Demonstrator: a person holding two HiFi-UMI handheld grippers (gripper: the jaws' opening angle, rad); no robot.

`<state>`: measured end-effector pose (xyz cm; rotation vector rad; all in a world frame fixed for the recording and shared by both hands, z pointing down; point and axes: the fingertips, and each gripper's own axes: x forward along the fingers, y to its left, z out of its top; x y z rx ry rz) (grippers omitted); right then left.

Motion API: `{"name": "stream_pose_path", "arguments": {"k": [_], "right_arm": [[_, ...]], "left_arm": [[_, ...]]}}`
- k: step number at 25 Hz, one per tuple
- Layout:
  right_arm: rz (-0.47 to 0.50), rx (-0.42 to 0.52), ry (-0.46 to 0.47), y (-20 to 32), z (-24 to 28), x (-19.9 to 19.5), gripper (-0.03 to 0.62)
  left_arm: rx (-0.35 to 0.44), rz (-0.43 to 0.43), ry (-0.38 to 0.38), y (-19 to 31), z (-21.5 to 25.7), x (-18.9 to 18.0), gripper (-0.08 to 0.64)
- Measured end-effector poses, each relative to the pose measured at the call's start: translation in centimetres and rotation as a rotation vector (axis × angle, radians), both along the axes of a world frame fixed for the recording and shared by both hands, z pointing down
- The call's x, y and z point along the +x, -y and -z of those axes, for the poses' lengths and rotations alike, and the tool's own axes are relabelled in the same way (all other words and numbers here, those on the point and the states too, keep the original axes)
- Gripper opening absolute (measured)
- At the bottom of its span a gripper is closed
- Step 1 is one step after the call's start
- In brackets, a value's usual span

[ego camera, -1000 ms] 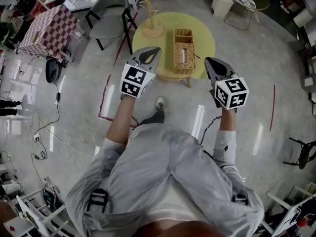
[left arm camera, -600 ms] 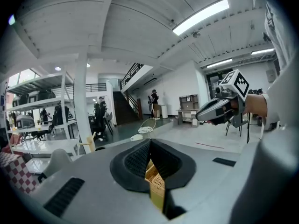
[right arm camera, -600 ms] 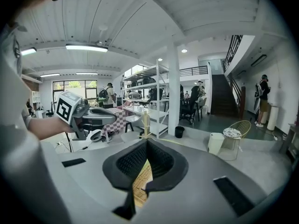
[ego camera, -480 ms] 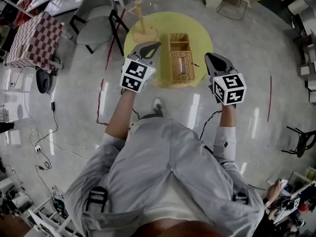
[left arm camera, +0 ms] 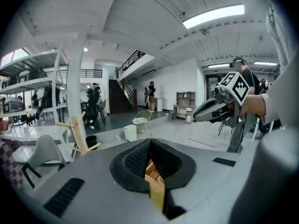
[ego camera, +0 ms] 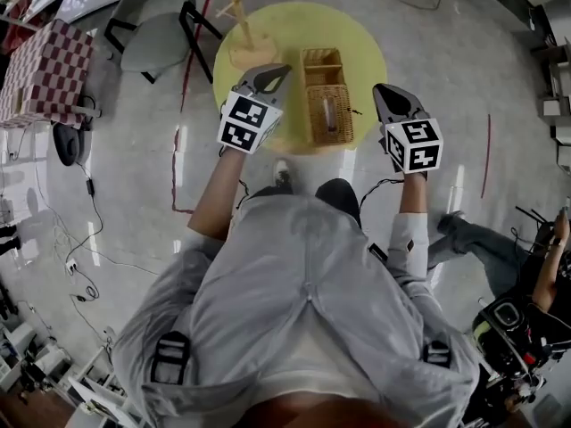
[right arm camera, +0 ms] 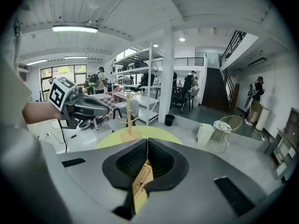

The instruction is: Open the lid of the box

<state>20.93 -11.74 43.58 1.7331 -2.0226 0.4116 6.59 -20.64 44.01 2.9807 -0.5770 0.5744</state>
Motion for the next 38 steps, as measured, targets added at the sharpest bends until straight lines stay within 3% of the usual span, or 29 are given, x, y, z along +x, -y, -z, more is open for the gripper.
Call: {"name": "stream_pose_path", "arguments": {"k": [9,14,24,38], "right_arm": [[0.092,-0.125,0.069,1.8,-6.9,3.4,0.055],[0.168,-0.209,0.054,1.1,-10.6,4.9,0.093],[0.319,-0.345,0.096,0.0,-17.1,4.3,0.124],[0.502,-0.443,0.122,-1.4,-23.6,2.8,0.132]], "left_arm": [[-0.101,0.072,0.054,2.0,-5.3,2.6,0.029],[-0.150,0.109,0.067,1.1,-7.1,4.2,0.029],[-0.225,0.214,0.158,-0.7,-11.7,3.8,0.029],[-0.258,0.350,0.212,-4.3,-14.5,3.6,0.029]]}}
